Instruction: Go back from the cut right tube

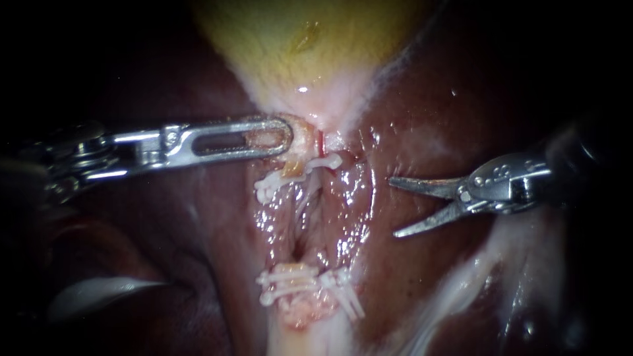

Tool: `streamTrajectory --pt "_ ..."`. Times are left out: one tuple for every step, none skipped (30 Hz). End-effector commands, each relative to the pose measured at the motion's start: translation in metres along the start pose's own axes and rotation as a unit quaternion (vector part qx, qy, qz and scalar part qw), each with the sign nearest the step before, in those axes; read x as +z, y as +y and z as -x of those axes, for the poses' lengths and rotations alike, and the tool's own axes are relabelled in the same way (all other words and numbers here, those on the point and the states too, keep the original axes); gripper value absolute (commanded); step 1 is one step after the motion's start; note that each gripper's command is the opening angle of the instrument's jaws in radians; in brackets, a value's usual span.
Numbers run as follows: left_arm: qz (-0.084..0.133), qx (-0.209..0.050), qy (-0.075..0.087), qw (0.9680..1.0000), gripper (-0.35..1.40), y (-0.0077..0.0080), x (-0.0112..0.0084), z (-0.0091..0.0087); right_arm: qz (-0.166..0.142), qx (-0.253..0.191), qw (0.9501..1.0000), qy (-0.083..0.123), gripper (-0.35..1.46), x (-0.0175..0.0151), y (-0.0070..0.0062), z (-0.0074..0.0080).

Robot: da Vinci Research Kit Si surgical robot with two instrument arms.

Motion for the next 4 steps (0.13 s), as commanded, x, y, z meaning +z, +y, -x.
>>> streamTrajectory --pt "0.000 0.000 0.000 1.0000 -0.35 0.0000 0.0000 0.0000 0.000 0.000 1.0000 -0.001 1.45 0.0000 0.0000 0.0000" --pt "0.000 0.000 0.000 1.0000 -0.35 0.0000 0.0000 0.0000 0.000 0.000 1.0000 -0.001 1.45 -0.0001 0.0000 0.0000" --pt "0.000 0.000 0.000 1.0000 -0.35 0.0000 0.0000 0.0000 0.000 0.000 1.0000 -0.001 1.45 -0.0001 0.0000 0.0000" --pt "0.000 0.000 0.000 1.0000 -0.35 0.0000 0.0000 0.0000 0.000 0.000 1.0000 -0.001 1.45 -0.0001 0.0000 0.0000"
